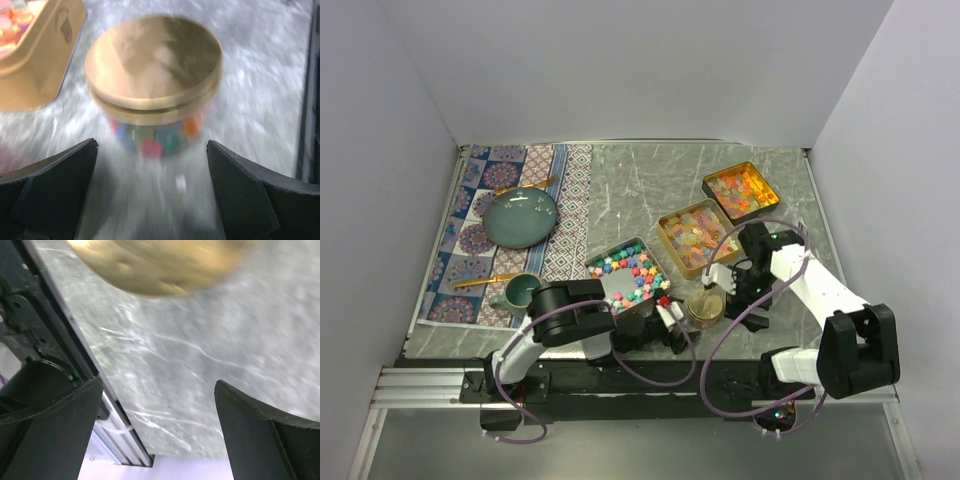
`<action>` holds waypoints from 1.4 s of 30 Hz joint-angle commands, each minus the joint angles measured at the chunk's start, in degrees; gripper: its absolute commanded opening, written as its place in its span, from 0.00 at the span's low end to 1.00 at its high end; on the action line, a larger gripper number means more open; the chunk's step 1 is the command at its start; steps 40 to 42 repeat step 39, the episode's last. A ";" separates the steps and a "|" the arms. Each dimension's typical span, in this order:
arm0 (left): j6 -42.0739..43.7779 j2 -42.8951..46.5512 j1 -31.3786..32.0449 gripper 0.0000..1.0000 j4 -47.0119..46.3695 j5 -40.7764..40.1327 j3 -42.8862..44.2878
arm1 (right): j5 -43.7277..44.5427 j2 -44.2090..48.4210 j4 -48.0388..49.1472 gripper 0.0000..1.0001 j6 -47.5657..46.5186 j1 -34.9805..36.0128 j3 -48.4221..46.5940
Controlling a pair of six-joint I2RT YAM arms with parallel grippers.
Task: Pack the candies
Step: Screw the bottle lid onto the packing bottle, then reset both arms
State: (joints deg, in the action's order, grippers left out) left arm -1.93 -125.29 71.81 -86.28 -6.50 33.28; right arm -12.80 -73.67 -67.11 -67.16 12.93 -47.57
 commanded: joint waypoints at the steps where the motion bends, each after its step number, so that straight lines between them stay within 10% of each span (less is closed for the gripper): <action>1: 3.26 3.99 0.00 0.97 -3.11 4.03 -7.95 | 1.29 1.42 -1.45 1.00 -0.26 -3.60 -6.03; 10: 8.08 32.10 0.79 0.97 13.57 10.18 -10.44 | -5.56 7.64 12.82 1.00 25.97 -14.23 -19.99; 23: -1.28 43.91 -27.49 0.97 76.57 6.85 35.04 | 12.61 5.83 23.71 1.00 70.46 -14.86 -33.27; 28: -3.34 42.06 -37.87 0.97 91.98 9.15 48.53 | 13.06 9.50 25.18 1.00 67.68 -15.04 -31.97; 42: -6.32 52.60 -48.17 0.97 92.69 -3.59 40.30 | 8.68 10.74 26.86 1.00 65.40 -15.04 -30.39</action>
